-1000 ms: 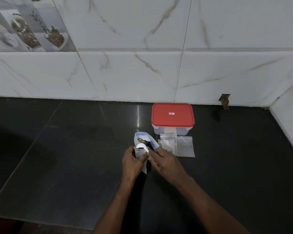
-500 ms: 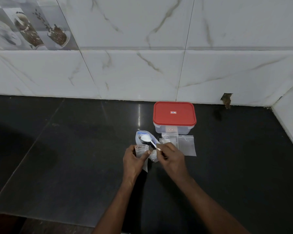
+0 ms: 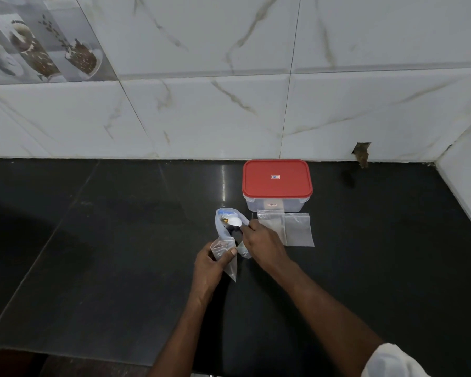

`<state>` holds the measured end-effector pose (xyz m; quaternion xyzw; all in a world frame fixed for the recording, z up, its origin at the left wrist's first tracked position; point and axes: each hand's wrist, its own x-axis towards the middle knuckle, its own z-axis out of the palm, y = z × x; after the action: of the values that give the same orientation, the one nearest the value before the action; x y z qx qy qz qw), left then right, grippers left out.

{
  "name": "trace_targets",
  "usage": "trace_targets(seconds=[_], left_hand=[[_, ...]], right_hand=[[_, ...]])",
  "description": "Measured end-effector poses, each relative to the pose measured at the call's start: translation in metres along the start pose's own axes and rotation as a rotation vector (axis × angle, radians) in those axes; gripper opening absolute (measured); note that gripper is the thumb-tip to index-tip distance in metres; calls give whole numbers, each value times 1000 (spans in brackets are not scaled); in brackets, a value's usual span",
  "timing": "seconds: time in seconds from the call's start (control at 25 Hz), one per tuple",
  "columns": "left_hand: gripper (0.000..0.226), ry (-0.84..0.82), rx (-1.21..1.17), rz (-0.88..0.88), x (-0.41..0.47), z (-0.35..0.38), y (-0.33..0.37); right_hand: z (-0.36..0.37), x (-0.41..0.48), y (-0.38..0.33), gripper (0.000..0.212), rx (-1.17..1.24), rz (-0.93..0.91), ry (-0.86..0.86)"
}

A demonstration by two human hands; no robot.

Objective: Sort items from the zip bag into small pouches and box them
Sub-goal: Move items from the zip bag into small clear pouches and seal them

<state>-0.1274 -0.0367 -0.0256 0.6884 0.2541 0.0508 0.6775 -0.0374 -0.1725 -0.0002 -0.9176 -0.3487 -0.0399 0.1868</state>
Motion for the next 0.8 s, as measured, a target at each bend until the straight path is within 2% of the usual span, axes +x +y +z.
trace_targets(seconds=[0.24, 0.44, 0.56, 0.68, 0.72, 0.8], left_hand=[[30, -64, -254, -26, -4, 5, -3], [32, -24, -425, -54, -1, 14, -7], [32, -31, -478, -48, -3, 19, -6], [30, -52, -519, -14, -3, 22, -2], [31, -62, -525, 5, -2, 24, -1], [34, -61, -549, 28, 2, 26, -1]], right_hand=[[0, 3, 0, 17, -24, -84, -139], [-7, 1, 5, 24, 114, 158, -126], [-6, 2, -1, 21, 180, 231, -151], [-9, 9, 2, 17, 232, 363, -104], [-10, 8, 3, 16, 202, 344, -94], [-10, 3, 4, 17, 73, 195, -126]])
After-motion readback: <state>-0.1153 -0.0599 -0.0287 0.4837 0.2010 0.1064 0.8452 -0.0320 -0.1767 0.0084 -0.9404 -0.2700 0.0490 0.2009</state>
